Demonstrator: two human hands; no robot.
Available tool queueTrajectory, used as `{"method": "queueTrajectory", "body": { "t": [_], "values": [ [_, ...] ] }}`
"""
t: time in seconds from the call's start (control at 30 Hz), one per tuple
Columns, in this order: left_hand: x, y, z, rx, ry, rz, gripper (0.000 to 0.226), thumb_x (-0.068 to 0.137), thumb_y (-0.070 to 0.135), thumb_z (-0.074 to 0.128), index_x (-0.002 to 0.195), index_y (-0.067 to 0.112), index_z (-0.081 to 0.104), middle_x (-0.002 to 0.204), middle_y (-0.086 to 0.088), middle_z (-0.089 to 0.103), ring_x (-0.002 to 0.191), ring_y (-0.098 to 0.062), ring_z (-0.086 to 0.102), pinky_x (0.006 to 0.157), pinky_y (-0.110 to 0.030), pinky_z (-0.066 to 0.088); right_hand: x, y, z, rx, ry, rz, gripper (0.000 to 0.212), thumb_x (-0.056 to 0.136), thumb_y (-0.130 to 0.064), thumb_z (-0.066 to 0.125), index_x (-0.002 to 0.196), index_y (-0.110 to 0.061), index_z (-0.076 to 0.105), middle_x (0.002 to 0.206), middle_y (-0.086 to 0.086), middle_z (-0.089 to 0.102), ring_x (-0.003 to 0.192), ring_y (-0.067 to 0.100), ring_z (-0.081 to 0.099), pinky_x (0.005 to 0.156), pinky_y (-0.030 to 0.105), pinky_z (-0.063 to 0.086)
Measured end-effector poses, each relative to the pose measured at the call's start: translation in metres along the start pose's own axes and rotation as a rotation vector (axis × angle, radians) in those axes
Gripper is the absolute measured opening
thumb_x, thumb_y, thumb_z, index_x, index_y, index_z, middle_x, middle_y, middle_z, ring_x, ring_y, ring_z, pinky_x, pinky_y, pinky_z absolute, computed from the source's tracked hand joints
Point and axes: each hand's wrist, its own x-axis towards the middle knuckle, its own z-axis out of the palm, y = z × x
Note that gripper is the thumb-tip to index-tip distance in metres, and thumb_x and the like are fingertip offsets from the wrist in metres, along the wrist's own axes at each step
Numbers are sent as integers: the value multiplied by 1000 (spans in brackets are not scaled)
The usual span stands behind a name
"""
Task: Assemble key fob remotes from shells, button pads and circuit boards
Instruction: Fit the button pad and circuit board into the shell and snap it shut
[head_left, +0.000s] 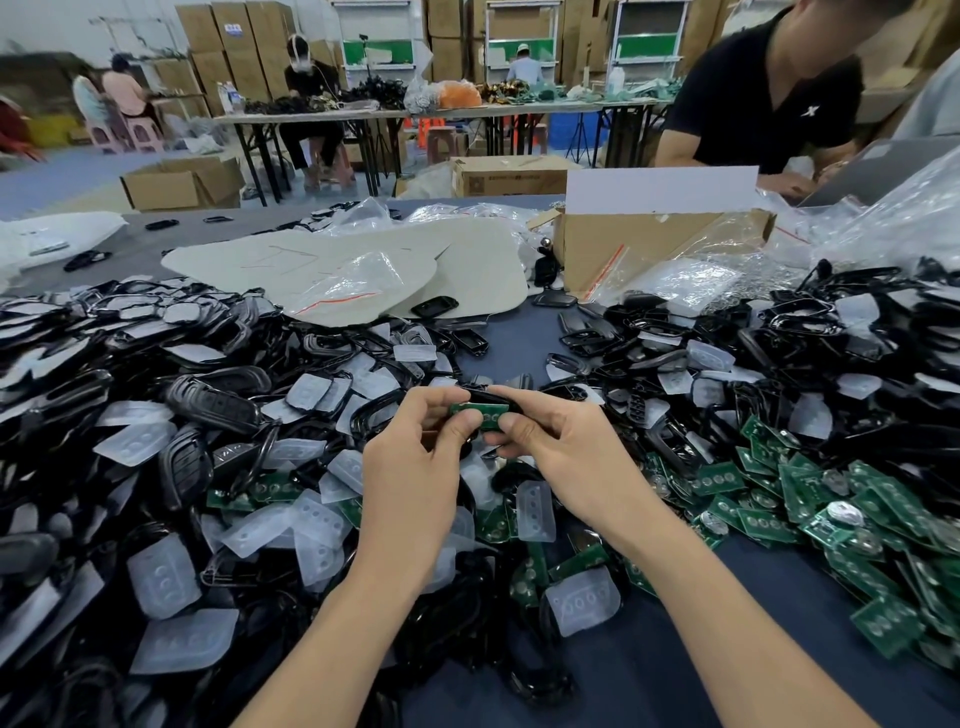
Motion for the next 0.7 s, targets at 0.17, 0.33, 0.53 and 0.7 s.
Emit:
{"method": "queueTrajectory", "body": {
  "t": [0.17, 0.33, 0.53, 0.7],
  "values": [
    [-4, 2, 2, 45, 42, 41, 26, 93, 21, 69, 92, 45, 61, 94, 27, 66, 90, 7, 63, 73, -4, 44, -2, -5, 4, -6, 3, -43, 38, 101, -4, 56, 115, -37, 68, 103, -6, 78, 93, 12, 74, 80, 23, 57],
    [-4, -1, 2, 58, 57, 29, 29, 92, 31, 69, 104, 51, 53, 110, 17, 53, 93, 0, 63, 74, -14, 51, -3, -7, 5, 9, -5, -59, 41, 101, -5, 56, 109, -44, 67, 103, -10, 78, 92, 11, 74, 83, 24, 58],
    [2, -2, -1, 68, 21, -49, 24, 91, 33, 70, 106, 47, 58, 93, 19, 65, 83, 1, 62, 65, -8, 43, -2, -7, 5, 74, -12, -55, 36, 101, -3, 56, 113, -35, 68, 104, -4, 78, 90, 14, 75, 83, 23, 58],
    [3, 6, -9, 17, 0, -59, 20, 88, 23, 74, 95, 39, 64, 87, 24, 67, 83, 1, 63, 69, -10, 45, -2, -8, 8, 147, -24, -60, 26, 96, -7, 66, 112, -26, 71, 99, 1, 78, 84, 14, 74, 76, 22, 57]
  ]
}}
